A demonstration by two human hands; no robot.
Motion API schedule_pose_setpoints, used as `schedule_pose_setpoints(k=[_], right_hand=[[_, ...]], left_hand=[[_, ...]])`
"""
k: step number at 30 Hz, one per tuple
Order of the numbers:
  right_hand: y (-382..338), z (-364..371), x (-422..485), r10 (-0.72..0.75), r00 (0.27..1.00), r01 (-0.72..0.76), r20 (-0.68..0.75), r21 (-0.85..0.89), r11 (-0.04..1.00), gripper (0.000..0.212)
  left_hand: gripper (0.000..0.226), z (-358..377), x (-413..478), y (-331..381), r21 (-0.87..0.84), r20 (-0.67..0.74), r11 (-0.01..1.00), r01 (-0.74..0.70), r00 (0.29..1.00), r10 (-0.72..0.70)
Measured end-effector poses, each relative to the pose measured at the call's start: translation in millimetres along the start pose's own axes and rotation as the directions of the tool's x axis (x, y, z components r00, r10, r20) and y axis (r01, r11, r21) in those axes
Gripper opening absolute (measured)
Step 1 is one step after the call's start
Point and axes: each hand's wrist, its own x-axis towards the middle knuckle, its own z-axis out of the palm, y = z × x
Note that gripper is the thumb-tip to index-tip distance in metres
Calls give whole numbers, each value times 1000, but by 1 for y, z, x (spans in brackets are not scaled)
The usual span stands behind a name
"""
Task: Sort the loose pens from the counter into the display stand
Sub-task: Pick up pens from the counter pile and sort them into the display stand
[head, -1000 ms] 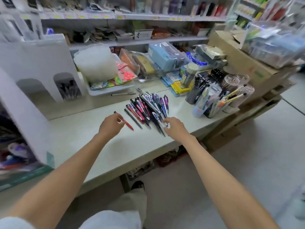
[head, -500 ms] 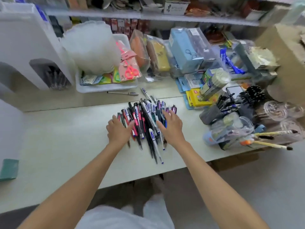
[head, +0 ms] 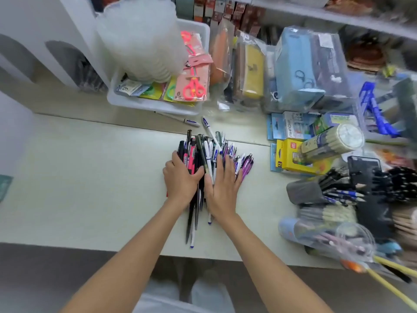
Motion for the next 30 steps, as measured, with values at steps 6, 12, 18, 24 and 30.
schedule_pose_setpoints(k=[6, 12, 18, 24, 30], right_hand=[[2, 2, 0, 1, 1000, -1, -4, 8, 1000, 65], [3, -1, 1, 18, 1000, -18, 23, 20, 1000, 65], [-4, -9, 1, 23, 1000, -23, 13, 55, 998, 66], [-87, -61, 32, 4, 998, 25, -63, 447, 894, 52], [-185, -88, 84, -36, 974, -110, 224, 605, 789, 46]], left_hand=[[43, -20, 11, -6, -185, 70, 981, 62, 996, -50], [39, -42, 29, -21, -479, 87, 860, 175, 985, -152], [21, -76, 47, -26, -609, 173, 735, 297, 955, -242], [27, -139, 33, -16, -706, 502, 597, 380, 864, 43], [18, -186, 25, -9, -671, 678, 630, 392, 667, 308]])
